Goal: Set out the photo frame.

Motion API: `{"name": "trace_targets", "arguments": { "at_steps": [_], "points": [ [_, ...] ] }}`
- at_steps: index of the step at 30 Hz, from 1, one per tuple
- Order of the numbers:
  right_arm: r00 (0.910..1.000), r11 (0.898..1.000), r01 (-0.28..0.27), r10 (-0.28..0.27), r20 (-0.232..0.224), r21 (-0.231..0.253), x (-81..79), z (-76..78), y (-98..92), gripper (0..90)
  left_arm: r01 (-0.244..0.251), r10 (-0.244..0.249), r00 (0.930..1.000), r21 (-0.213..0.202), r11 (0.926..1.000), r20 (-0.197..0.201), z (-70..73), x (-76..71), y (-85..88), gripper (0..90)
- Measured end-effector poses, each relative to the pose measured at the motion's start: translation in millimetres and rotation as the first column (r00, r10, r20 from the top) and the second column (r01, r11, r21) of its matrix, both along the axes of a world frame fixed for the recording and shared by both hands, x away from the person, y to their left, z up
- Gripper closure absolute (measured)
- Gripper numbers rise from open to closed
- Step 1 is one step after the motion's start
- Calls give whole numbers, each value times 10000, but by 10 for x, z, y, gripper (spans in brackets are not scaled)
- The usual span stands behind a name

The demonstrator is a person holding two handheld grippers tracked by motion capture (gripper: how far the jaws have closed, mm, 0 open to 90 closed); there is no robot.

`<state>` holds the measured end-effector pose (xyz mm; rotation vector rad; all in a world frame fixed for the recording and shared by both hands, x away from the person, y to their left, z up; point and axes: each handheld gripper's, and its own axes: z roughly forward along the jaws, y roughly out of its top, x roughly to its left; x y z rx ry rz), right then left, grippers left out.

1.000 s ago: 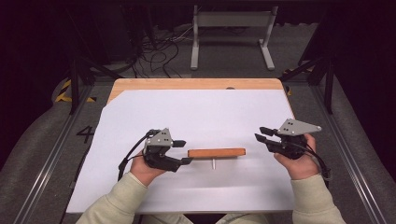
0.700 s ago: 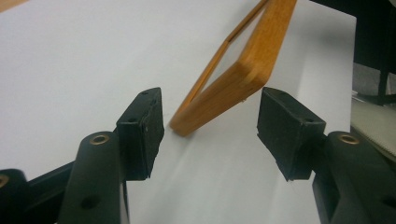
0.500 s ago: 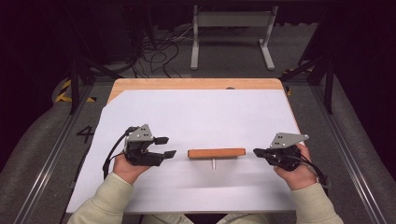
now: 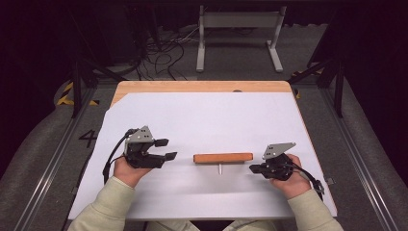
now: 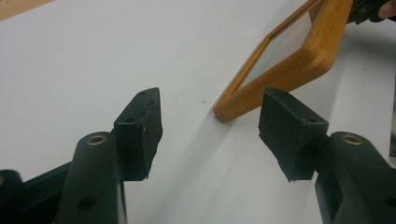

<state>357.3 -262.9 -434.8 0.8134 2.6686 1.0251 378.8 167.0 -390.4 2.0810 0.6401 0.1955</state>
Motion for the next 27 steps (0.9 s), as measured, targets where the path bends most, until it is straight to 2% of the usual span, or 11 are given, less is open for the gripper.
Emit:
{"name": "trace_targets", "arguments": {
  "at_steps": [6,16,26,27],
  "points": [
    [9998,9999,84,-82,-188,116,99,-85,63,900,-72,73,10000,155,9999,-59,-31,-8,7,391],
    [9985,9985,505,-500,-204,213,232,-76,83,900,-299,301,9995,246,9993,-91,-66,-39,53,384],
    [9961,9963,856,-854,-205,72,478,-80,146,900,-290,303,9991,476,9984,-282,-122,-44,17,382],
    [9955,9956,939,-939,-116,18,539,-78,162,900,-306,322,9990,522,9982,-296,-132,-40,9,382]
  ]
}}
